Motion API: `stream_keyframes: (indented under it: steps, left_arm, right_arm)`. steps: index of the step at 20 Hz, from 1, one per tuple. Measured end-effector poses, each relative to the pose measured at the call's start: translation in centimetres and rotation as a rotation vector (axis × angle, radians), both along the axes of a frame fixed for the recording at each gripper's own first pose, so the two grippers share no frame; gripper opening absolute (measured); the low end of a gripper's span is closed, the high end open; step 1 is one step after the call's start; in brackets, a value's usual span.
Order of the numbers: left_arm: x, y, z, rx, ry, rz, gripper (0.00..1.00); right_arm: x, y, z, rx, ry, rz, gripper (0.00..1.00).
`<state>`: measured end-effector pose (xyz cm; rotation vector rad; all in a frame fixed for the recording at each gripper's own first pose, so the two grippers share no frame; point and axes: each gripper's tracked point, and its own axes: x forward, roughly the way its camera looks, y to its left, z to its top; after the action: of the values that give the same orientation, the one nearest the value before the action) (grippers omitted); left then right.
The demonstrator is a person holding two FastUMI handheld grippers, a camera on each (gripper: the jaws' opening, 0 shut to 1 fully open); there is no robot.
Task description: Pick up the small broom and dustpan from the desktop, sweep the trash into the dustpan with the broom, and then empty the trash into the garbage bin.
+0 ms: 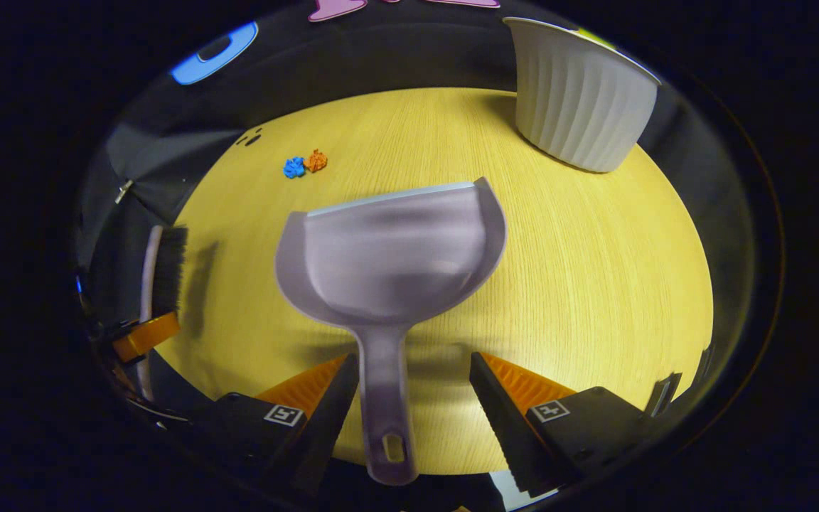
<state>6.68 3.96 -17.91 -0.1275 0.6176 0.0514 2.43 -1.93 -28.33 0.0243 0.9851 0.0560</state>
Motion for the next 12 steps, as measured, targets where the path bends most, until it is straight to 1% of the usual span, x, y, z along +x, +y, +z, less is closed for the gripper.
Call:
stream_keyframes:
  steps: [4,5,6,7,8,10,12]
  left_arm:
    - [-0.1,0.2,-0.1,-0.012,0.014,0.037,0.25]
    - [0.1,0.2,-0.1,-0.013,0.017,0.042,0.25]
    - [0.1,0.2,-0.1,-0.014,0.020,0.047,0.25]
    - [0.3,0.2,-0.1,-0.015,0.023,0.050,0.25]
    - [0.4,0.2,-0.2,-0.015,0.028,0.052,0.25]
    - [0.8,0.0,-0.1,-0.012,0.038,0.050,0.25]
    - [1.8,-0.2,-0.1,0.002,0.050,0.032,0.25]
  right_arm:
    - [1.2,0.4,-1.6,-0.015,0.046,-0.016,0.95]
    - [1.4,0.3,-1.5,-0.028,0.043,-0.019,0.87]
    - [1.9,0.8,-1.5,-0.019,0.041,-0.005,0.83]
    - [2.0,0.6,-1.5,-0.034,0.042,-0.001,0.73]
    - [2.3,0.7,-1.6,-0.040,0.046,0.002,0.68]
    - [2.4,0.5,-1.6,-0.049,0.043,0.003,0.63]
    - [2.7,0.7,-1.5,-0.030,0.038,0.012,0.39]
